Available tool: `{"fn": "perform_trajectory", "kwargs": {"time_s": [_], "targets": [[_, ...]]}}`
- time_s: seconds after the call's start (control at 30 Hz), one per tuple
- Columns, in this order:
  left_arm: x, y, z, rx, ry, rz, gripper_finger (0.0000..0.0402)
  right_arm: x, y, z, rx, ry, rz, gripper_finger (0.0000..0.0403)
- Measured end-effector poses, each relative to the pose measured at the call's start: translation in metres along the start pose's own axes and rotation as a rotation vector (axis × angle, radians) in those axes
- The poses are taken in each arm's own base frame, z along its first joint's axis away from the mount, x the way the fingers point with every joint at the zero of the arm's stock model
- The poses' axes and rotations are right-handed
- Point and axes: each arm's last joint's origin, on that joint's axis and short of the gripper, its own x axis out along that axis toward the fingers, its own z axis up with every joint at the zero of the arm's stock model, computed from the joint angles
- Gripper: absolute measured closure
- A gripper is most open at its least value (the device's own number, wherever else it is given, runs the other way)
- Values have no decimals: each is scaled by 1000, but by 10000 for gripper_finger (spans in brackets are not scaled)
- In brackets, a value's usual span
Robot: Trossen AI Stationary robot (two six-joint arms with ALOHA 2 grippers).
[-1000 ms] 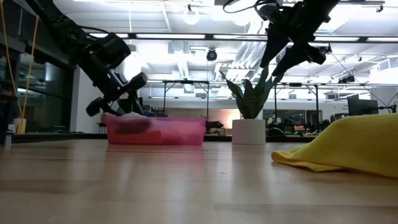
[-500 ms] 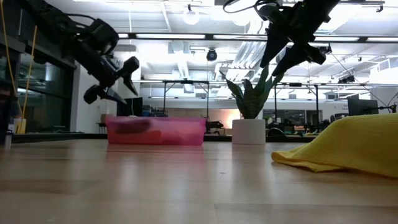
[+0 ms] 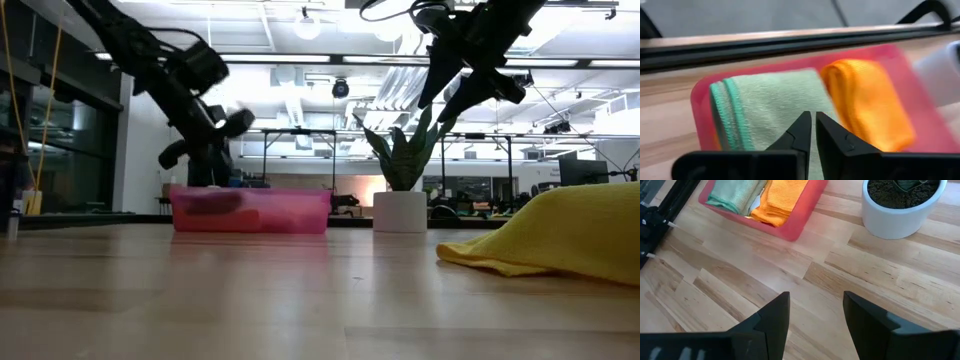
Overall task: Fold microfiber towels
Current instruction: Put the green microfiber towel into the bin
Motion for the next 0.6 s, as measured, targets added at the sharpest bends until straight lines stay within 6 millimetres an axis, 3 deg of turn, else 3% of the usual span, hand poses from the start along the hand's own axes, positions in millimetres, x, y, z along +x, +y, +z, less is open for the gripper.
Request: {"fn": "perform_trajectory", "kwargs": {"time_s": [0.17,0.4,0.5,0.6], "targets": [[16,2,-5,25,52,74,398,0,0,0,3,-1,-1,226],[23,7,-13,54,104,142,400,0,0,0,11,-3,-2,226],[18,4,-9,45,84,103,401,0,0,0,12,-4,0,226],[3,-5,10,44,7,51,401,0,1,1,14,-9,6,226]]}}
